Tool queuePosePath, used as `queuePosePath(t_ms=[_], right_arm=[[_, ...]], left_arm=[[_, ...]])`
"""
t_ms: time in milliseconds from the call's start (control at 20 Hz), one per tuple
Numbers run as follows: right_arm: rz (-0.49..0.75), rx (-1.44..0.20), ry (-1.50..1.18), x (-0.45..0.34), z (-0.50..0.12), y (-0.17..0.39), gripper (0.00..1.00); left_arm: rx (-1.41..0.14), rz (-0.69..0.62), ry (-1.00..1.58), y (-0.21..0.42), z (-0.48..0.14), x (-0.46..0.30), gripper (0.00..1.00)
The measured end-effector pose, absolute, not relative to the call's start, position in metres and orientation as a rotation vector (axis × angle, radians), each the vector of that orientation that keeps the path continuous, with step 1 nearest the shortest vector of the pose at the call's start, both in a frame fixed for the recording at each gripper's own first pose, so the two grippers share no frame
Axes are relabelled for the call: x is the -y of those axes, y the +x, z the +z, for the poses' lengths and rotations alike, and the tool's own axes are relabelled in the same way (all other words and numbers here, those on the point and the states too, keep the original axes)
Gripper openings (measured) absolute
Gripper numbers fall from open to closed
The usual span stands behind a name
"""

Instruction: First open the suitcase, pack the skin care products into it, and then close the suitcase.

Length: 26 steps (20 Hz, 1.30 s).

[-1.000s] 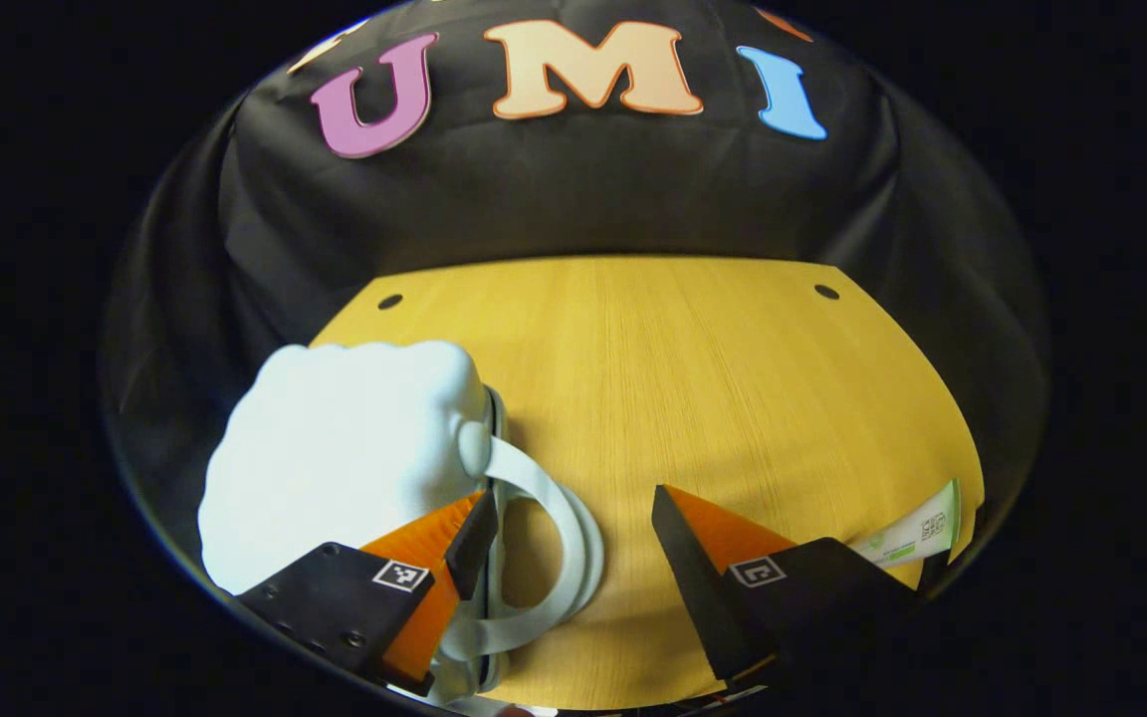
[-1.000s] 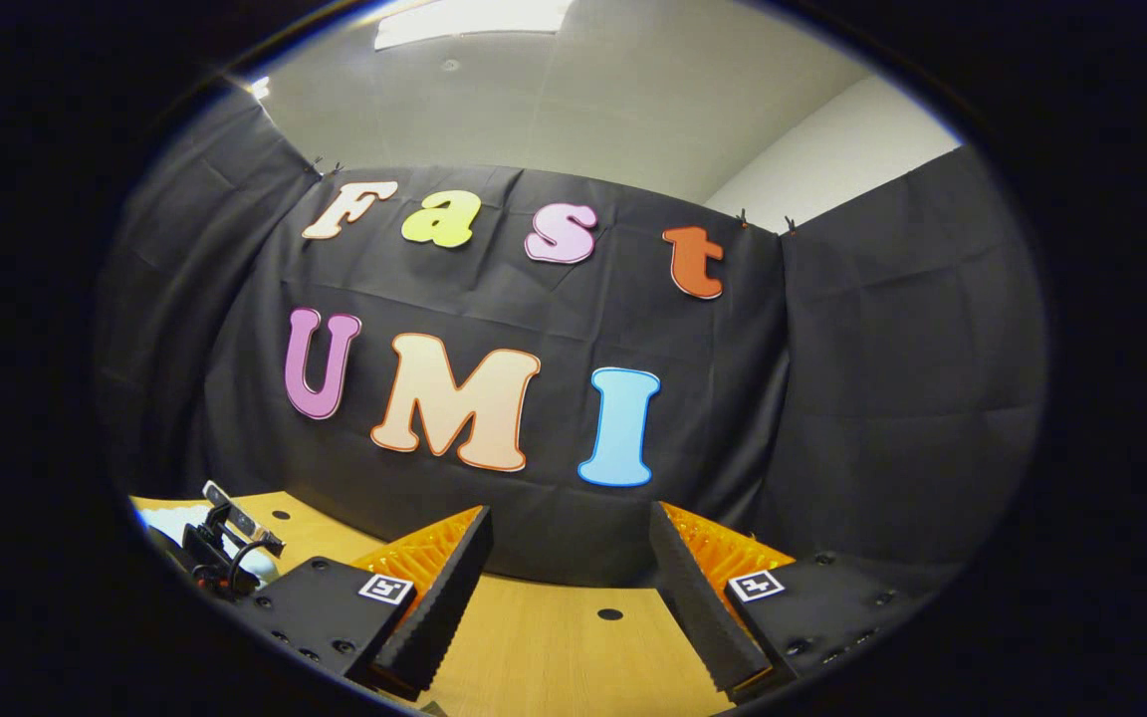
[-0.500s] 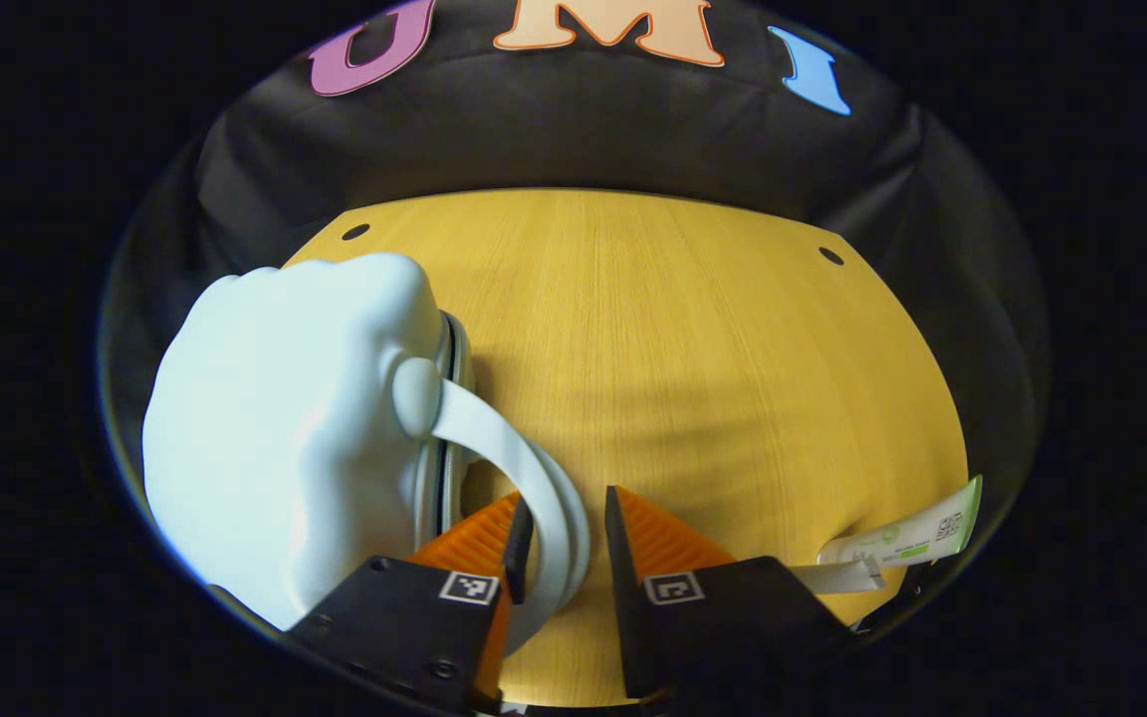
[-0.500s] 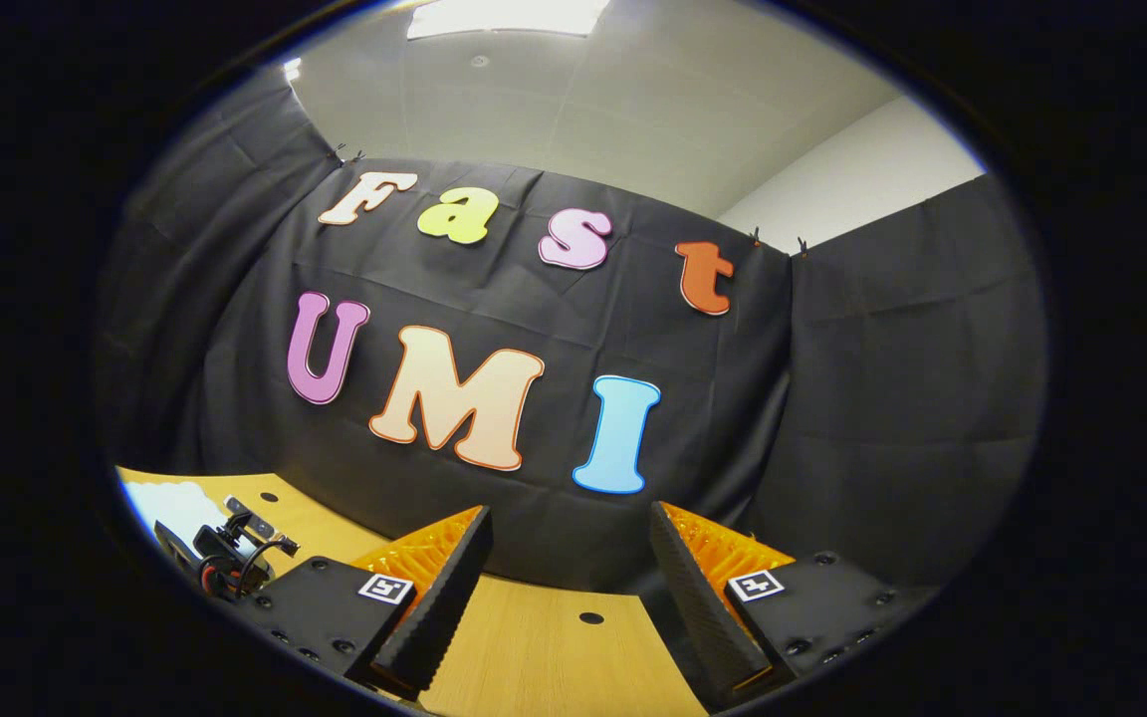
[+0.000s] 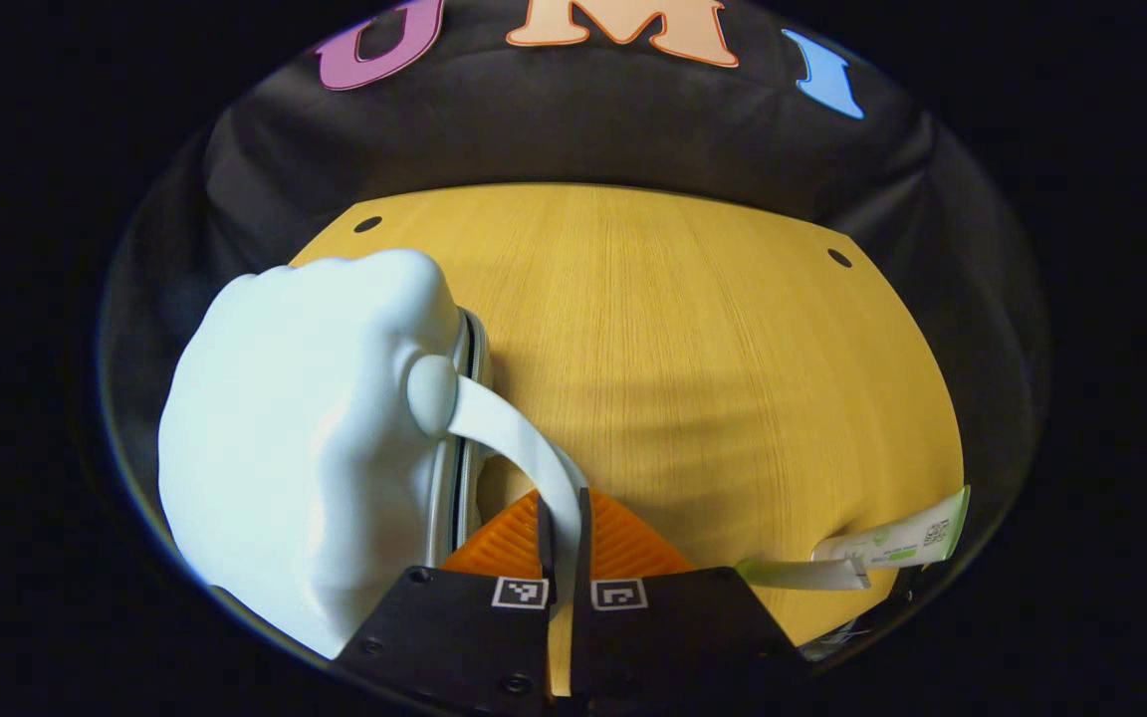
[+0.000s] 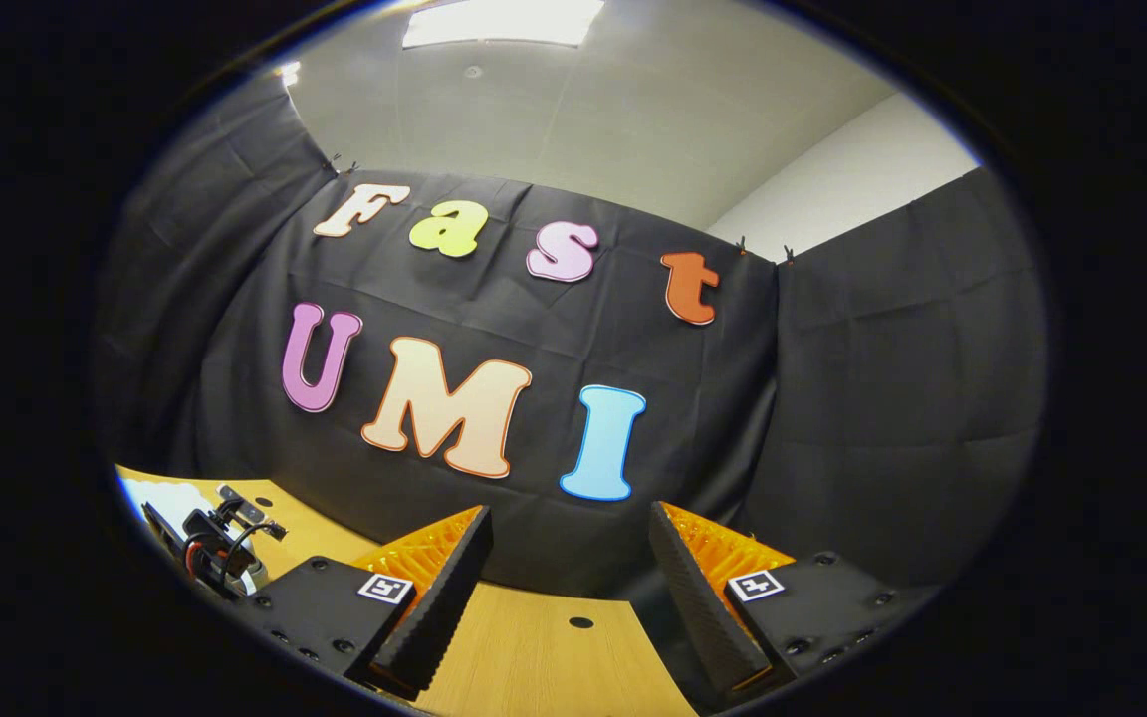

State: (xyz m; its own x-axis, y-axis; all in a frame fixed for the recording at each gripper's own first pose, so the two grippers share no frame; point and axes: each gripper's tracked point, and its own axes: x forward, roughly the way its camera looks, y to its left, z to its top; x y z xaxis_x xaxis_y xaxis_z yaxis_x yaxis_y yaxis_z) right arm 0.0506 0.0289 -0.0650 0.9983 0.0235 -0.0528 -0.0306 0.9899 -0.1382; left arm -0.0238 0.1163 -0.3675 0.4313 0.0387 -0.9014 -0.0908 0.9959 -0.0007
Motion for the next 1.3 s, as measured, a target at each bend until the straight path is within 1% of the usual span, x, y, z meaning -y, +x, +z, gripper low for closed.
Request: queuePosePath(t_ms=[100, 350, 450, 600, 750, 900, 1050, 1300], right_arm=[[0.052, -0.058, -0.113, -0.030, -0.071, 0.048, 0.98], [0.108, -0.057, -0.074, -0.029, -0.077, 0.042, 0.98], [0.152, -0.043, -0.047, -0.036, -0.076, 0.036, 0.98], [0.192, -0.027, -0.038, -0.051, -0.075, 0.034, 0.98], [0.180, -0.023, -0.047, -0.072, -0.072, 0.036, 1.00], [0.167, -0.022, -0.014, -0.108, -0.066, 0.040, 0.98], [0.130, -0.028, 0.004, -0.145, -0.061, 0.046, 0.99], [0.062, -0.019, -0.017, -0.194, -0.054, 0.050, 0.98]], left_arm=[[-1.079, 0.099, -0.061, -0.018, -0.358, -0.116, 0.01], [-1.054, 0.118, -0.017, -0.016, -0.332, -0.117, 0.00], [-0.994, 0.133, 0.003, -0.010, -0.312, -0.119, 0.00], [-0.952, 0.142, 0.012, -0.006, -0.277, -0.113, 0.00], [-0.910, 0.117, -0.025, 0.001, -0.244, -0.120, 0.00], [-0.851, 0.097, -0.058, 0.002, -0.205, -0.159, 0.00], [-0.811, 0.084, -0.009, 0.007, -0.174, -0.215, 0.00], [-0.718, 0.136, 0.016, 0.018, -0.146, -0.325, 0.00]])
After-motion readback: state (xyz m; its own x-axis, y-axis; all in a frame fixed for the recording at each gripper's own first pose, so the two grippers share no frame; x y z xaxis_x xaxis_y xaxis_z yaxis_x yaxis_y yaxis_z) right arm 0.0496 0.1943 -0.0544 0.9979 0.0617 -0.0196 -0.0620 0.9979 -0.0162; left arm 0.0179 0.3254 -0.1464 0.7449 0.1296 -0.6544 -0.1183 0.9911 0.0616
